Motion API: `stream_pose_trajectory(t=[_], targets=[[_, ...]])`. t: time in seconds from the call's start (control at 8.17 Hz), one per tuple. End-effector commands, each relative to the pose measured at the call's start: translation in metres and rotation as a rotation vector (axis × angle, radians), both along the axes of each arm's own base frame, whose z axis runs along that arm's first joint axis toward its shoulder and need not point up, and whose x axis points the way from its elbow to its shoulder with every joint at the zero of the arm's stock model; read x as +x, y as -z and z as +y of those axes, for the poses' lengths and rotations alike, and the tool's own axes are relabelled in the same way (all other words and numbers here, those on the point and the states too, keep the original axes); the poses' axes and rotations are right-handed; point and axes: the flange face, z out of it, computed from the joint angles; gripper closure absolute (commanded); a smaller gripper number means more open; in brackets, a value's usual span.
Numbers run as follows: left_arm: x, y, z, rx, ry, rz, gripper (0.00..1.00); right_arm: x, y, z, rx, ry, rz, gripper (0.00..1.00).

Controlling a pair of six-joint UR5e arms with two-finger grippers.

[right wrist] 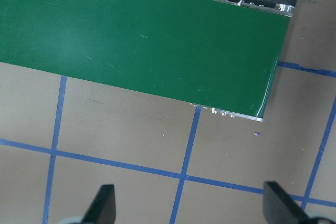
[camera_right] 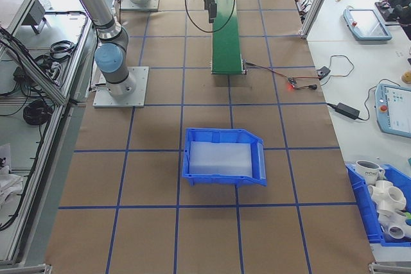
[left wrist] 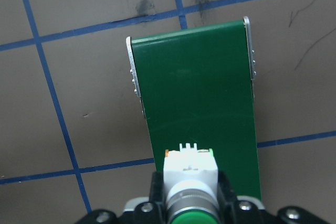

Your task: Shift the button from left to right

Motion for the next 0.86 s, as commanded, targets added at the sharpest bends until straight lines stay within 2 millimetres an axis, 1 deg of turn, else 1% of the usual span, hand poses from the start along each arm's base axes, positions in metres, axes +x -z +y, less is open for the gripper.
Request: stream_pose_trajectory(t=[0.0, 0.24, 0.37, 0.49, 0.61, 0.73], targets=[[-0.015, 0.058, 0.008, -0.006, -0.022, 0.0, 0.92, 0.0, 0.002, 0.0, 0.006, -0.02, 0.004, 0.0], [-0.012, 0.091, 0.004, -0.025, 0.028, -0.01, 0.92, 0.0, 0.003, -0.001, 0.007, -0.033, 0.005, 0.0], [-0.01, 0.11, -0.007, -0.022, 0.054, -0.009, 0.92, 0.0, 0.004, -0.001, 0.007, -0.033, 0.004, 0.0], [-0.007, 0.125, -0.015, 0.003, 0.053, -0.003, 0.92, 0.0, 0.004, 0.0, 0.009, -0.033, 0.004, 0.0], [-0.005, 0.135, -0.018, 0.018, 0.059, 0.002, 0.92, 0.0, 0.004, 0.0, 0.008, -0.033, 0.005, 0.0], [-0.002, 0.141, -0.02, 0.025, 0.062, 0.004, 0.92, -0.001, 0.005, 0.0, 0.012, -0.033, 0.005, 0.0]])
